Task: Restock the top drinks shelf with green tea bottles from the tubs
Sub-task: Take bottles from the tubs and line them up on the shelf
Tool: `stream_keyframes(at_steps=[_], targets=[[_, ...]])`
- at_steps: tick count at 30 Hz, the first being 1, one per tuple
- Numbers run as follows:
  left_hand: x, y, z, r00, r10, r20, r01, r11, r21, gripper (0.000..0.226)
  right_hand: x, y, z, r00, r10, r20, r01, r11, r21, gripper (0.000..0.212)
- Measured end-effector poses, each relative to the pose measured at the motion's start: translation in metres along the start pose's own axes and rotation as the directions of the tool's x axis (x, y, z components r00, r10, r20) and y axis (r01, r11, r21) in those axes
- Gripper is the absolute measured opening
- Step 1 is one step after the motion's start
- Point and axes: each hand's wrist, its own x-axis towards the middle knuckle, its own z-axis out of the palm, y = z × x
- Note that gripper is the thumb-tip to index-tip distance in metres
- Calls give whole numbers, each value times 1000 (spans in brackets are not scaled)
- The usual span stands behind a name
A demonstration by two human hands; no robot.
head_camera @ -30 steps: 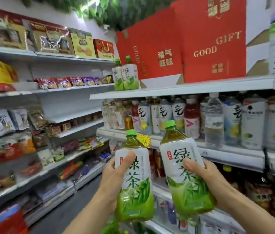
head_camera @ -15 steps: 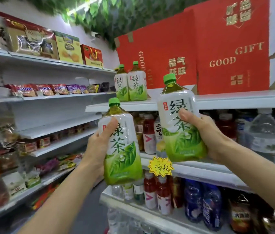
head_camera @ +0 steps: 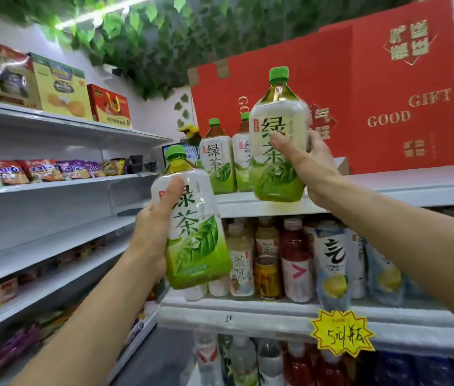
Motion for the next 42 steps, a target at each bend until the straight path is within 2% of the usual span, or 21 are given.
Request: stream_keyframes(at_steps=[6,7,10,11,12,16,17,20,22,31,38,42], targets=[[42,9,-23,996,-12,94,17,998,-55,75,37,37,38,999,26,-30,-30,993,-117,79],[48,10,-25,994,-4,108,11,998,-64,73,42,40,40,999,43,-4,-43,990,-138,77],[64,13,-27,989,20,146,-6,995,-95,65,52,36,41,992,65,108,-31,956,-291,44],[69,13,-28,988,25,153,-8,994,-107,63,55,37,39,992,53,115,-12,944,-330,42],[74,13,-29,987,29,160,-11,993,-116,63,57,39,38,993,36,113,7,932,-363,46],[93,15,-26,982,65,176,-40,989,-141,58,62,53,35,994,-25,107,72,883,-464,84],[97,17,-24,981,75,179,-48,988,-149,58,65,56,34,992,-26,124,82,878,-472,81],[113,22,-17,979,93,183,-62,984,-170,65,70,57,35,983,-23,184,109,875,-472,38],[122,24,-14,975,102,198,-67,982,-178,68,75,60,39,978,-36,204,131,869,-476,28],[147,16,-14,972,89,215,-53,984,-169,61,107,81,50,989,32,145,45,864,-501,27],[157,15,-21,968,69,240,-22,981,-191,62,132,105,51,995,56,84,-2,842,-539,60],[163,17,-25,970,72,233,-32,985,-171,64,135,112,51,996,46,76,1,847,-532,59]])
